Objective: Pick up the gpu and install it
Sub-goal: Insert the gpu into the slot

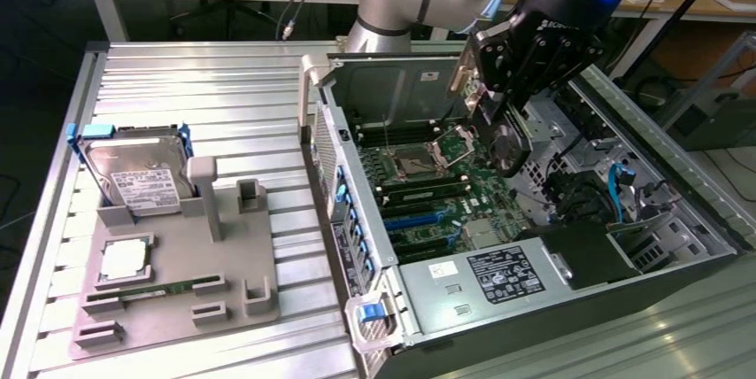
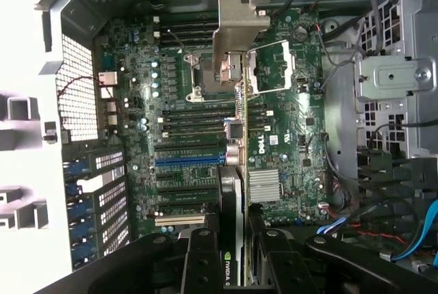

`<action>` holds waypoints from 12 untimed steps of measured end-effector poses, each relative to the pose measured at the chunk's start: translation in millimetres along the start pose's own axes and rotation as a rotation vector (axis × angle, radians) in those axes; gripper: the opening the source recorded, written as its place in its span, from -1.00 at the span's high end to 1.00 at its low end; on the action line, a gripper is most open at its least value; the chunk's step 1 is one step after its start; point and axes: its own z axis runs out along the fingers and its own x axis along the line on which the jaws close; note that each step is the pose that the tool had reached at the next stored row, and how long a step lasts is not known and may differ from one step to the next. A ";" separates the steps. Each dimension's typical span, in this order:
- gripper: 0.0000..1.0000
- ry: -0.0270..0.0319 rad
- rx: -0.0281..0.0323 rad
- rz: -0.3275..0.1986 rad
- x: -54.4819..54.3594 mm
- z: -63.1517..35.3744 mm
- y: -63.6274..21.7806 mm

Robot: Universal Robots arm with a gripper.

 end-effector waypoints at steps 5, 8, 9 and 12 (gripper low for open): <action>0.47 0.0003 -0.0001 -0.006 0.0 0.0 0.0; 0.47 0.0004 -0.0002 -0.009 0.0 0.0 0.0; 0.47 0.0004 -0.0002 -0.010 0.0 0.0 0.0; 0.47 0.0006 -0.0002 -0.013 0.0 0.0 0.0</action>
